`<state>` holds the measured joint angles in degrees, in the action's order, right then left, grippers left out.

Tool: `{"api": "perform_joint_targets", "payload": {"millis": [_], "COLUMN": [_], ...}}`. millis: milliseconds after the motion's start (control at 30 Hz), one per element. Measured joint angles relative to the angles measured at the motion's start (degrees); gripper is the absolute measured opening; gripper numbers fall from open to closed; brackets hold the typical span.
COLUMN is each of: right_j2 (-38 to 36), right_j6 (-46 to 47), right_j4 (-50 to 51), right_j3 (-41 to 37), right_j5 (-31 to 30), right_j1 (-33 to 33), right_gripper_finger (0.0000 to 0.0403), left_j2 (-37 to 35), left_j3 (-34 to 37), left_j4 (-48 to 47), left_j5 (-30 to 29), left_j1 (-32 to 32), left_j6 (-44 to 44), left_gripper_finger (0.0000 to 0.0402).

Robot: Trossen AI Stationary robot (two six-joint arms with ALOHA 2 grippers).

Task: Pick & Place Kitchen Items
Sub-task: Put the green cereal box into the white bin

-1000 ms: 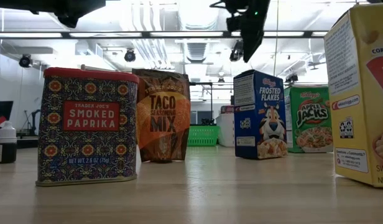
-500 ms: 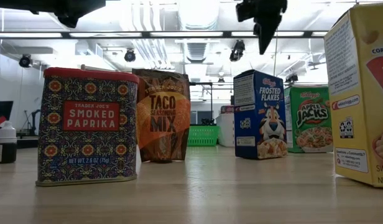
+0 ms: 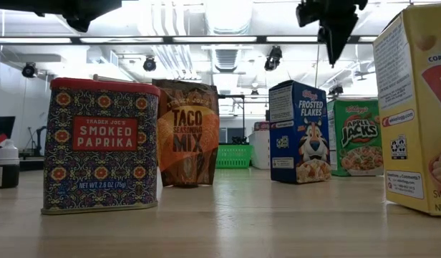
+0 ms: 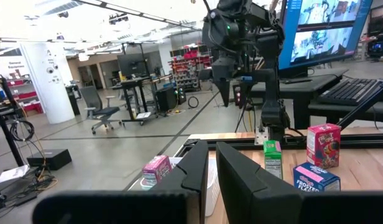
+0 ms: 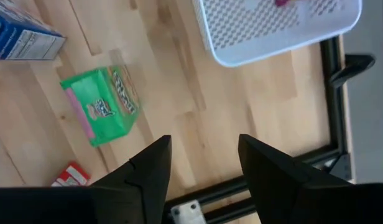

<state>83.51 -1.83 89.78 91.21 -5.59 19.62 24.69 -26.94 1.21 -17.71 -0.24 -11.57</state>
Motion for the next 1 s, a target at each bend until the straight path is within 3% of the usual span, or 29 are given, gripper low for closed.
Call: {"api": "perform_joint_targets", "payload": {"millis": [200,633,1000], "right_j2": [-0.81,-0.62,-0.51], "right_j6": [2.91,0.43,1.66], "right_j4": [-0.05,-6.89,-12.93], "right_j3": [-3.69,-8.62,-13.19], "right_j5": [0.97,4.49,4.13], "right_j1": [-1.46,-9.94,-15.24], "right_gripper_finger": [0.0187,0.0280,0.0270], "left_j2": [0.00,0.00,0.00], "left_j3": [0.00,0.00,0.00], "left_j4": [0.00,0.00,0.00], "left_j5": [0.00,0.01,-0.01], "left_j1": [-0.01,-0.01,-0.01], "left_j6": [0.00,0.00,-0.01], "left_gripper_finger": [0.0039,0.0039,0.0039]}}
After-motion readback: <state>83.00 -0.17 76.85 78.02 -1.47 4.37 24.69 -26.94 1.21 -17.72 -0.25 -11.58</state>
